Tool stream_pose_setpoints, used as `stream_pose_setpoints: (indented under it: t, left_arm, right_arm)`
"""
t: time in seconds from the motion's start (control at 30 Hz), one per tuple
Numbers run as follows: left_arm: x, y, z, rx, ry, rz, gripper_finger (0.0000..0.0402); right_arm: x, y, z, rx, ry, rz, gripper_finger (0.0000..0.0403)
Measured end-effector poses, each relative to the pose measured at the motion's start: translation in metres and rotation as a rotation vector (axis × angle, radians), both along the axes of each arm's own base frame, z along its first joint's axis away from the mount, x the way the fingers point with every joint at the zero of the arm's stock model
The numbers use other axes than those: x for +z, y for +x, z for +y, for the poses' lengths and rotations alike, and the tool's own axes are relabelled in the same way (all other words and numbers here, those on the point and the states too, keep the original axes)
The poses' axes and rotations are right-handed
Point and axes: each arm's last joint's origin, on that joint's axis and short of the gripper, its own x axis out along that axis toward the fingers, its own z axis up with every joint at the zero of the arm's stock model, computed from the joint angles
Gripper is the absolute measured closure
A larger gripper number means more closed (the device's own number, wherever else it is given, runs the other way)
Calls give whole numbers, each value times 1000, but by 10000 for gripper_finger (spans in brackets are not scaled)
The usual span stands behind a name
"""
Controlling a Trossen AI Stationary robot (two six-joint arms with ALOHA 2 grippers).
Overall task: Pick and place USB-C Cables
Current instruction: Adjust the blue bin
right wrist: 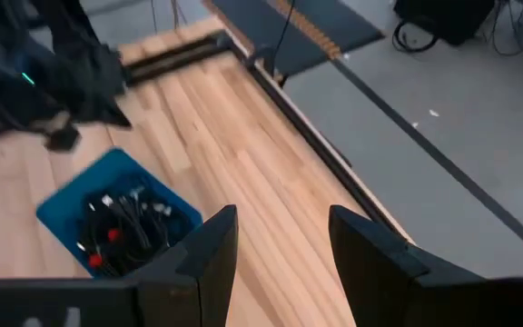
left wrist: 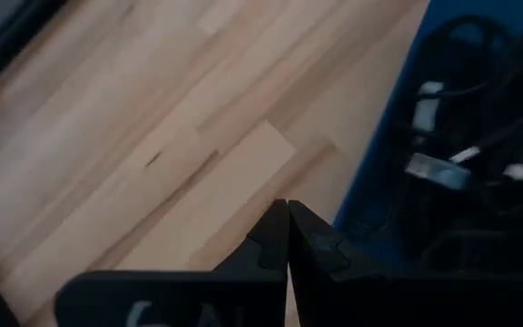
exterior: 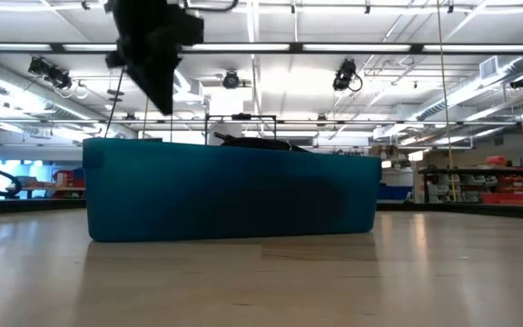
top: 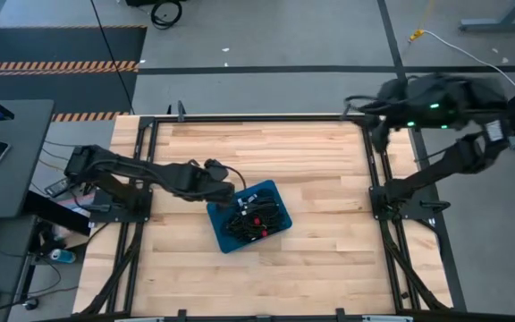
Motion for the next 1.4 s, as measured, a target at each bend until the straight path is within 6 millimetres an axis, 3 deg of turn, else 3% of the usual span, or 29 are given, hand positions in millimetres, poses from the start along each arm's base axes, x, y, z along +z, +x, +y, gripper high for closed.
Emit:
stream_pose_setpoints:
  t: [0.17, 0.4, 0.63, 1.07, 1.4]
  left_arm:
    - [-31, -4, 15, 28, -43, 37, 397]
    - [-65, -9, 26, 49, -197, 26, 397]
    - [-51, 2, 26, -30, -208, -32, 357]
    - [-44, 7, 26, -200, -255, -19, 208]
    - [-62, 6, 26, -234, -248, 121, 203]
  right_arm:
    - [8, -38, 0, -8, -3, -96, 223]
    - [15, -64, 0, -5, -2, -219, 223]
    - [17, -69, 1, 5, -2, -243, 223]
    - [17, -65, 1, 14, -15, -228, 223]
    - [17, -65, 1, 15, -15, -229, 223]
